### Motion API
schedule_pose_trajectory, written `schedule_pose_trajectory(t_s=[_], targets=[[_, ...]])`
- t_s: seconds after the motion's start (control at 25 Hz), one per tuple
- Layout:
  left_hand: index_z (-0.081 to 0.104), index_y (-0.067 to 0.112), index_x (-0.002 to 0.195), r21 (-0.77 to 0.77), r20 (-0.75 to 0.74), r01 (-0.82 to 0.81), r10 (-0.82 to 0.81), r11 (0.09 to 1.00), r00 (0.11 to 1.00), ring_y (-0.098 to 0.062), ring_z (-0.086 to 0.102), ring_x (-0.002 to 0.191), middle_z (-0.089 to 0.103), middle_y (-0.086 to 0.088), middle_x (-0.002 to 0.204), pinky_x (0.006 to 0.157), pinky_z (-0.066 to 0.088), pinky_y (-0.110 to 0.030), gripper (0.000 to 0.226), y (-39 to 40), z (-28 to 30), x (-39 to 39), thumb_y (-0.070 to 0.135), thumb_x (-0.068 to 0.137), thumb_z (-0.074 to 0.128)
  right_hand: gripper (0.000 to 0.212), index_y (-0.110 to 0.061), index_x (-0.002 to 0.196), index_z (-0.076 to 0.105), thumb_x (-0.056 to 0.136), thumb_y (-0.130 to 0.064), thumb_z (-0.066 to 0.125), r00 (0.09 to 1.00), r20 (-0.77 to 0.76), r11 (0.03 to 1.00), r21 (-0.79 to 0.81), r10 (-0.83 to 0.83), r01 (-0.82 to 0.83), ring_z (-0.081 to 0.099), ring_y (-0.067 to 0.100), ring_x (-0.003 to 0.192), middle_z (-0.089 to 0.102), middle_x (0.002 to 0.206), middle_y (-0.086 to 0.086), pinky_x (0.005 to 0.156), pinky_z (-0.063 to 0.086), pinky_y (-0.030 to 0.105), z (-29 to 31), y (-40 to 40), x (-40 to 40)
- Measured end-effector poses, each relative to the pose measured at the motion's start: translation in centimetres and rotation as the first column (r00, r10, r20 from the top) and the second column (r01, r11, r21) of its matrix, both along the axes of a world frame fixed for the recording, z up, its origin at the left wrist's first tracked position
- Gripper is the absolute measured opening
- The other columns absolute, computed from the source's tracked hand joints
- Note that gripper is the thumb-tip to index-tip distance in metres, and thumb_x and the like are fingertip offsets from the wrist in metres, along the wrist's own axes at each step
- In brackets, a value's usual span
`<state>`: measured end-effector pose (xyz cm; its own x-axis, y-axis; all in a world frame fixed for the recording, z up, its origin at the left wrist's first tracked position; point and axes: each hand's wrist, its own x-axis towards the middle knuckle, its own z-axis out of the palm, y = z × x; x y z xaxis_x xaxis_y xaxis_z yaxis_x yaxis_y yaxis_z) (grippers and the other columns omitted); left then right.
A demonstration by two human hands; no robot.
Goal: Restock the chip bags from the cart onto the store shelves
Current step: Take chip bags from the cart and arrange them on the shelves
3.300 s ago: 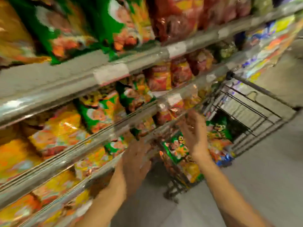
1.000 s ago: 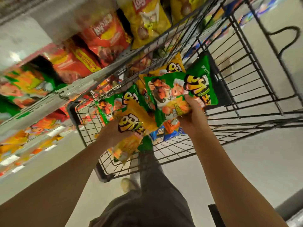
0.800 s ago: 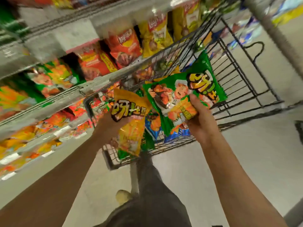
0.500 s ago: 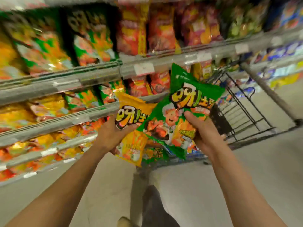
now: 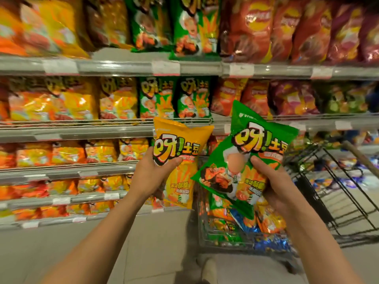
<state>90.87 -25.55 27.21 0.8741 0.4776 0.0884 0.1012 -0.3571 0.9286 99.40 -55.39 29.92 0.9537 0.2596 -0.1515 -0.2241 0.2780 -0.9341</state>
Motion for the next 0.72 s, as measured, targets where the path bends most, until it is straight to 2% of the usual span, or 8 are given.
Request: schedule_pose_trajectory(t_s=[0.08, 0.2, 0.24, 0.36, 0.44, 0.6, 0.68, 0.72], targets=[[0.059, 0.051, 0.107, -0.040, 0.058, -0.051, 0.053, 0.998, 0.997, 0.009, 0.068, 0.082, 0.073, 0.026, 0.100, 0.061, 0.056, -0.020, 0.051, 1.2, 1.4, -0.5, 0.072, 0.065, 0.076, 0.050, -0.016, 0.118, 0.066, 0.070, -0.022, 0.079, 0.998, 0.047, 0.998, -0.053, 0.030, -0.028, 0.077, 0.020, 0.087, 0.079, 0.101, 0.004, 0.063, 0.061, 0.032, 0.7, 0.6, -0.1], [0.061, 0.038, 0.118, -0.045, 0.111, -0.114, 0.119, 0.992, 0.987, -0.003, 0.068, 0.101, 0.073, 0.018, 0.109, 0.090, 0.057, -0.038, 0.066, 2.7, 3.1, -0.5, 0.072, 0.064, 0.074, 0.064, -0.017, 0.125, 0.064, 0.066, -0.029, 0.084, 0.989, 0.111, 0.989, -0.128, 0.093, -0.079, 0.077, 0.024, 0.094, 0.078, 0.108, 0.006, 0.065, 0.061, 0.032, 1.4, 1.7, 0.1], [0.061, 0.035, 0.120, -0.036, 0.121, -0.127, 0.130, 0.991, 0.984, -0.004, 0.067, 0.103, 0.072, 0.017, 0.110, 0.093, 0.056, -0.040, 0.068, 3.1, 3.7, -0.5, 0.072, 0.065, 0.073, 0.069, -0.016, 0.127, 0.063, 0.064, -0.031, 0.087, 0.986, 0.119, 0.984, -0.151, 0.116, -0.098, 0.076, 0.026, 0.096, 0.078, 0.111, 0.007, 0.066, 0.061, 0.032, 1.6, 2.2, 0.1], [0.062, 0.037, 0.120, -0.037, 0.161, -0.131, 0.135, 0.991, 0.978, -0.002, 0.067, 0.103, 0.072, 0.019, 0.109, 0.096, 0.055, -0.043, 0.063, 4.2, 5.2, -0.4, 0.070, 0.068, 0.074, 0.075, -0.018, 0.125, 0.063, 0.058, -0.034, 0.095, 0.974, 0.128, 0.968, -0.193, 0.189, -0.162, 0.076, 0.029, 0.096, 0.077, 0.112, 0.010, 0.067, 0.062, 0.035, 2.4, 4.2, 0.6], [0.060, 0.038, 0.124, -0.042, 0.196, -0.122, 0.128, 0.992, 0.972, -0.004, 0.067, 0.107, 0.072, 0.018, 0.114, 0.097, 0.055, -0.044, 0.064, 4.8, 6.0, -0.3, 0.069, 0.070, 0.075, 0.075, -0.023, 0.118, 0.068, 0.052, -0.044, 0.097, 0.964, 0.151, 0.957, -0.224, 0.220, -0.183, 0.076, 0.029, 0.097, 0.077, 0.111, 0.009, 0.069, 0.062, 0.038, 3.2, 5.5, 1.1], [0.057, 0.043, 0.125, -0.055, 0.252, -0.122, 0.132, 0.991, 0.959, 0.002, 0.065, 0.108, 0.069, 0.023, 0.117, 0.096, 0.055, -0.040, 0.064, 6.4, 8.3, 0.9, 0.069, 0.070, 0.077, 0.080, -0.024, 0.117, 0.068, 0.048, -0.053, 0.098, 0.937, 0.219, 0.950, -0.219, 0.272, -0.224, 0.074, 0.032, 0.102, 0.076, 0.113, 0.010, 0.085, 0.060, 0.052, 5.2, 7.9, 3.2], [0.059, 0.042, 0.122, -0.044, 0.283, -0.134, 0.141, 0.990, 0.949, 0.001, 0.066, 0.106, 0.071, 0.021, 0.115, 0.095, 0.055, -0.039, 0.062, 7.4, 10.2, 2.0, 0.069, 0.069, 0.078, 0.081, -0.024, 0.111, 0.071, 0.042, -0.056, 0.099, 0.931, 0.246, 0.953, -0.207, 0.268, -0.219, 0.075, 0.031, 0.100, 0.077, 0.110, 0.010, 0.086, 0.059, 0.052, 6.9, 9.2, 4.7], [0.060, 0.041, 0.118, -0.032, 0.293, -0.155, 0.157, 0.987, 0.943, 0.000, 0.067, 0.104, 0.071, 0.020, 0.112, 0.093, 0.056, -0.039, 0.061, 8.0, 11.3, 2.7, 0.070, 0.068, 0.077, 0.074, -0.026, 0.106, 0.074, 0.043, -0.054, 0.099, 0.923, 0.271, 0.955, -0.188, 0.273, -0.227, 0.076, 0.029, 0.098, 0.078, 0.108, 0.009, 0.081, 0.061, 0.047, 7.9, 9.9, 5.6]])
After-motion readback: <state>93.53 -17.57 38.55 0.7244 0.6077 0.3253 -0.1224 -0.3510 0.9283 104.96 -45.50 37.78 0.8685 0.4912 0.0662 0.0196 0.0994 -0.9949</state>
